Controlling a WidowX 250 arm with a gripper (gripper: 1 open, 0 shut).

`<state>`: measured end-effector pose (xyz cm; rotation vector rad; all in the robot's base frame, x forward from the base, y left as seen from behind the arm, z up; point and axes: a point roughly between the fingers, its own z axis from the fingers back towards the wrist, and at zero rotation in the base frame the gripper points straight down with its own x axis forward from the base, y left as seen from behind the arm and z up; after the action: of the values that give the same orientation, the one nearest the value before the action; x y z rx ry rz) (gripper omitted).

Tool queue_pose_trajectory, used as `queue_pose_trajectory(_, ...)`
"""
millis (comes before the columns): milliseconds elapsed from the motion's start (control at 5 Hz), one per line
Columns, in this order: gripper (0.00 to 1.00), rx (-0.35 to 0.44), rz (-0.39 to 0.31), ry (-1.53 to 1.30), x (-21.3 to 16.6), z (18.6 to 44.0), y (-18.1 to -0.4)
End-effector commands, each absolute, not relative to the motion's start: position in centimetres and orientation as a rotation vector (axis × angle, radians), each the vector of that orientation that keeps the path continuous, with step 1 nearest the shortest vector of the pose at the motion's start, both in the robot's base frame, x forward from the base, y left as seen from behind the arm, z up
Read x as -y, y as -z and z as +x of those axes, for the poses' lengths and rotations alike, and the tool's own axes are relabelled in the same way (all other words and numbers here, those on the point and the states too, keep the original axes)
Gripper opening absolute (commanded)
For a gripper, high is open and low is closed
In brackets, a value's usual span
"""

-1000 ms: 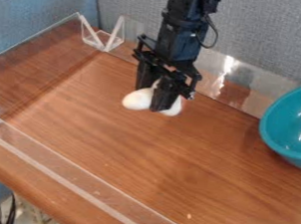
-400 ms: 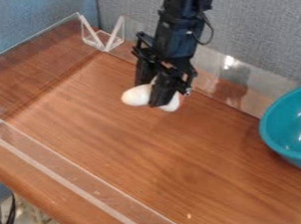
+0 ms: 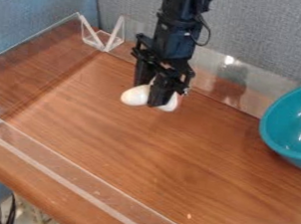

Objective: Remove the mushroom from inside the blue bowl and put it on the table

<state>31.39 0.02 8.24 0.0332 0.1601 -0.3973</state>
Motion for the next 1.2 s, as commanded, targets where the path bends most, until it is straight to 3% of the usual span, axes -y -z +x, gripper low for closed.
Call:
queue_pose_trajectory(0,0.0,-0.092,0.043,0.396,-0.4,32.4,-9.8)
queue_pose_trajectory(1000,0.0,-0.093,0.032,0.429,-0.8,33.2,-8.6)
